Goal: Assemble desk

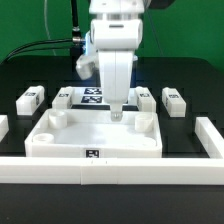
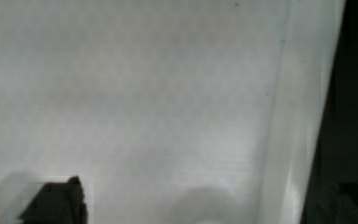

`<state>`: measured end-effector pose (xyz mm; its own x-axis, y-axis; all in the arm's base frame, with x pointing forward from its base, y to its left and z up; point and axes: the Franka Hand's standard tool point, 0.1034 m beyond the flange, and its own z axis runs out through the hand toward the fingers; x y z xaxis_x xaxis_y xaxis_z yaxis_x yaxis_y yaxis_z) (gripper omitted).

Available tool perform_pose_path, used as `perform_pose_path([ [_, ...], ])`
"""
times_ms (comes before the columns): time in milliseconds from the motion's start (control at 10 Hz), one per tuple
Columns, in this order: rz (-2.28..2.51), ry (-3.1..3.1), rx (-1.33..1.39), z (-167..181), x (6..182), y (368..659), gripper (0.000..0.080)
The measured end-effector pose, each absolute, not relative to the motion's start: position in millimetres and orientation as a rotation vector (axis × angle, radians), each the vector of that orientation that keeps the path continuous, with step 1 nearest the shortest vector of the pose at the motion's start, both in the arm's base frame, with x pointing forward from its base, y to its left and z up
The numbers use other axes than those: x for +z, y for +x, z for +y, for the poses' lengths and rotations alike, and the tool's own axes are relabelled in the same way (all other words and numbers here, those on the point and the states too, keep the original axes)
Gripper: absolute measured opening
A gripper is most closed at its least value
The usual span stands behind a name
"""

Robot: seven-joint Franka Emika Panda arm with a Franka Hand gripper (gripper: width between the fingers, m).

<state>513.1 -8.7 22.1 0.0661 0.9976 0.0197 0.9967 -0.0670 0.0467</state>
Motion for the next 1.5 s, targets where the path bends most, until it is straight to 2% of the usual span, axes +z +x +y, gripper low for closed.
perform_pose_path([
  [200, 2.122, 2.306, 0.062, -7.7, 8.5, 510.7, 0.065],
  [600, 2.094, 2.332, 0.058, -3.2, 11.2, 511.4, 0.065],
  [700, 2.093, 2.335, 0.055, -4.0, 9.7, 510.4, 0.054],
  [800, 2.094, 2.335, 0.054, -3.9, 9.3, 510.1, 0.054],
  [1000, 2.094, 2.336, 0.052, -4.0, 8.6, 509.7, 0.0176],
  [1100, 2.094, 2.339, 0.049, -4.3, 7.9, 508.6, 0.0062],
  [1500, 2.094, 2.338, 0.05, -4.4, 7.9, 509.0, 0.0057],
])
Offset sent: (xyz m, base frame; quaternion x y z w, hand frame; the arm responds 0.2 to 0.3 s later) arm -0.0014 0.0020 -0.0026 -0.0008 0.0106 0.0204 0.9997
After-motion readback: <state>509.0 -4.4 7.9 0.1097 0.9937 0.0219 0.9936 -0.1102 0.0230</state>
